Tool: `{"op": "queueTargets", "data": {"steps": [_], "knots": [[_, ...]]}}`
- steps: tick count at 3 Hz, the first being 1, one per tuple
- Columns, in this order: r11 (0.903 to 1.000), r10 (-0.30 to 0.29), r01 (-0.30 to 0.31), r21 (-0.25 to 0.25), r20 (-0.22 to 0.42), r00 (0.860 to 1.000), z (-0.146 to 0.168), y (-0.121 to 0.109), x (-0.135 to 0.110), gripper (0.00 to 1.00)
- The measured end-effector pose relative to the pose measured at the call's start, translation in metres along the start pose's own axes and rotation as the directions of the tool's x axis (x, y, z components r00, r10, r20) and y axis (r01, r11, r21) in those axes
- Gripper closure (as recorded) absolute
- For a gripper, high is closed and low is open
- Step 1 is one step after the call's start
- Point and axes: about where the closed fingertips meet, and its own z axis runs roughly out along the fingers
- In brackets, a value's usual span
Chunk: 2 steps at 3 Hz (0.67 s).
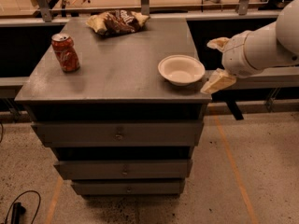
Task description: Move paper bowl near coke can
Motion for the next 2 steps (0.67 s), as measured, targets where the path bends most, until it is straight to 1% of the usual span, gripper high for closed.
{"op": "queueTargets", "data": {"steps": [1,2], "knots": [[0.9985,-0.052,0.053,-0.013,0.033,0.998,0.014,-0.001,0.001,0.18],[0.9898,-0.139,0.141,-0.016,0.088,0.986,0.027,0.000,-0.004,0.13]]}}
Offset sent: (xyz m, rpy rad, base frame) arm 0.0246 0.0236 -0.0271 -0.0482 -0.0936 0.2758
